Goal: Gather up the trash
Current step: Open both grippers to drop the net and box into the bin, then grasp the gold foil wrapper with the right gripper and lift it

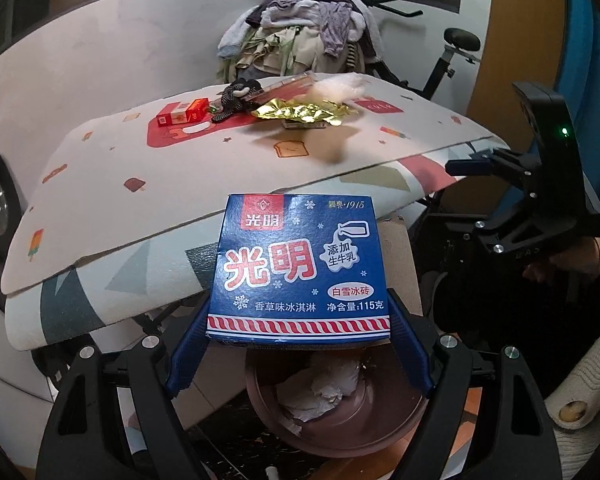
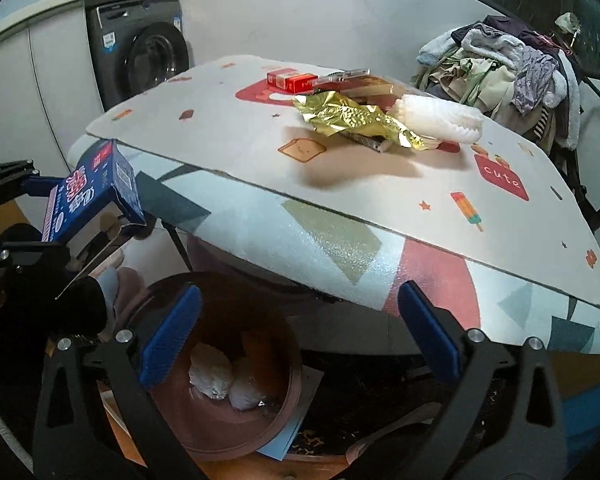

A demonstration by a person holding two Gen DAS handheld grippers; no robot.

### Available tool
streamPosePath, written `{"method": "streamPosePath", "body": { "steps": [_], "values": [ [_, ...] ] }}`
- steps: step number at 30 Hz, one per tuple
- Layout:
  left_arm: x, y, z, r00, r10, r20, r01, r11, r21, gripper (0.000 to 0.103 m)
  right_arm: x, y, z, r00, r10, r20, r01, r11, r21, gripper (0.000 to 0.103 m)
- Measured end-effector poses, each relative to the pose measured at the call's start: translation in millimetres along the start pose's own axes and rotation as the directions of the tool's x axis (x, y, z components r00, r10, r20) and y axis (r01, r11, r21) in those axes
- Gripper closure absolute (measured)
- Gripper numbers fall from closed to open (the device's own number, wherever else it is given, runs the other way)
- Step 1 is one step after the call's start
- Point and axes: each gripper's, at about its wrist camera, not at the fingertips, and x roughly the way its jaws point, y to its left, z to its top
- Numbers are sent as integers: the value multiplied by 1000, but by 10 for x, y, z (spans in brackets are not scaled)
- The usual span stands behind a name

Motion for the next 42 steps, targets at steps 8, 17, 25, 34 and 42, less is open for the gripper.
{"method": "streamPosePath", "body": {
  "steps": [8,17,25,34,42],
  "values": [
    [81,49,-33,999,-13,-34,12,999,-30,24,17,-8,-12,1000,-1,-10,2,1000,15,6],
    [123,42,-36,998,-25,-52,23,999,-29,24,19,-39,-18,1000,0,-13,1,1000,31,6],
    [133,39,-43,998,-17,-52,16,999,-32,22,17,-31,-19,1000,-1,-14,1,1000,31,6],
    [87,206,-37,1000,6,-27,-9,993,-115,19,18,-28,-19,1000,-1,-14,1,1000,31,6],
    [57,249,-30,1000,22,-16,-24,990,-137,19,16,-22,-16,1000,-2,-14,3,1000,30,6]
  ]
}}
